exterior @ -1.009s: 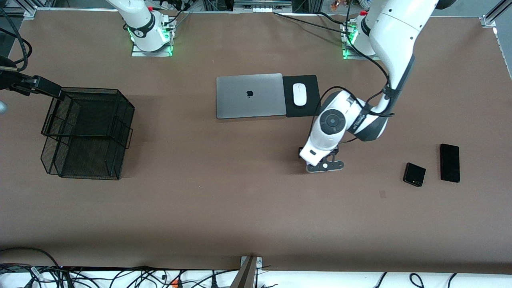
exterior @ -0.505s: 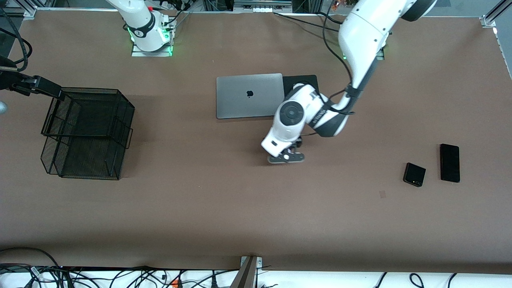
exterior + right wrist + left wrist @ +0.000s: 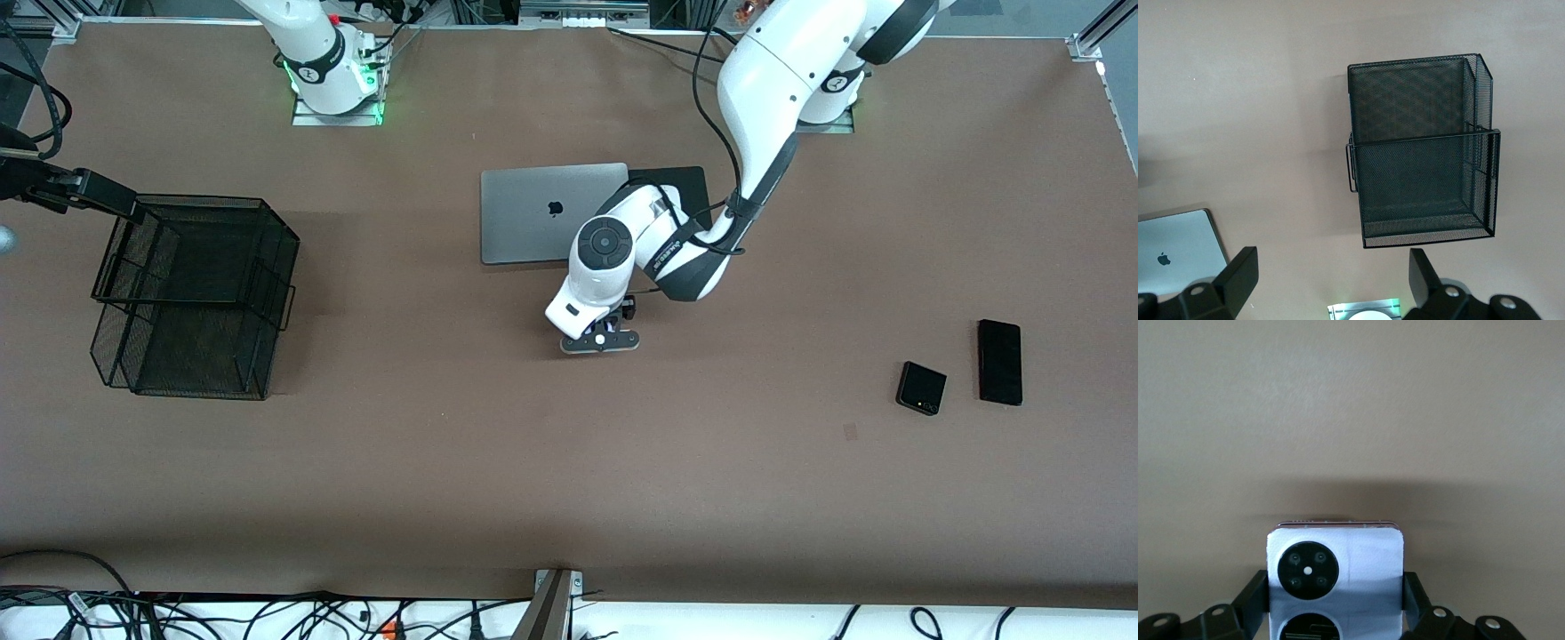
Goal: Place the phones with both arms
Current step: 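Carry the white phone to the table middle and set it down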
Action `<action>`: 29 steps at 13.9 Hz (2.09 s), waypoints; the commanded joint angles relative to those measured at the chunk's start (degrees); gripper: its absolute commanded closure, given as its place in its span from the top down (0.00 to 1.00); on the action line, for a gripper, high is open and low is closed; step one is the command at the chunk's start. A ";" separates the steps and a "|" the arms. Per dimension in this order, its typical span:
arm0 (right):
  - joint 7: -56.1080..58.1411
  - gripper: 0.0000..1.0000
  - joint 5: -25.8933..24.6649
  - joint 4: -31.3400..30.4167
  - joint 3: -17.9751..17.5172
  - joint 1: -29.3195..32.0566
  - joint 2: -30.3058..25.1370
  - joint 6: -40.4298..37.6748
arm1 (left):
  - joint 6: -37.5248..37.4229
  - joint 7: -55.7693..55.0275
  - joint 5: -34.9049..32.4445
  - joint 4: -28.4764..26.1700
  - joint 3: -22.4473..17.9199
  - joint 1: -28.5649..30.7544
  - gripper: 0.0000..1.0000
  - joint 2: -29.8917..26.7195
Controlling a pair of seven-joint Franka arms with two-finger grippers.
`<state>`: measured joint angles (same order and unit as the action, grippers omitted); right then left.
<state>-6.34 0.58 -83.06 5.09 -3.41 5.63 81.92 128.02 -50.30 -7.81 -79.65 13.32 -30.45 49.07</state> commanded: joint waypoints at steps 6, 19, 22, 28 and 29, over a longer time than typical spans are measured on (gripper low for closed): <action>0.01 1.00 -0.49 -0.17 0.19 0.07 -0.27 -0.18 | -3.39 0.29 0.43 17.59 -2.15 -2.85 0.44 11.92; 0.01 1.00 -0.49 -0.17 0.19 0.07 -0.27 -0.18 | -4.70 0.47 0.34 20.32 -3.65 -3.74 1.00 12.99; 0.01 1.00 -0.49 -0.17 0.19 0.07 -0.27 -0.18 | -7.60 0.56 0.43 20.41 -3.56 -3.30 1.00 11.32; -0.34 1.00 -0.14 -0.17 0.19 0.07 -0.27 -0.44 | -16.48 7.91 0.61 20.41 -3.39 -0.32 1.00 5.69; -0.51 1.00 0.12 -0.17 0.01 0.07 -0.27 -0.53 | -16.48 10.37 0.34 20.33 -3.56 0.64 1.00 5.25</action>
<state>-6.35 0.58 -83.08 5.26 -3.36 5.69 81.92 113.16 -45.05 -7.82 -58.63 10.09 -31.54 56.23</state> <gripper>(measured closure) 0.000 0.000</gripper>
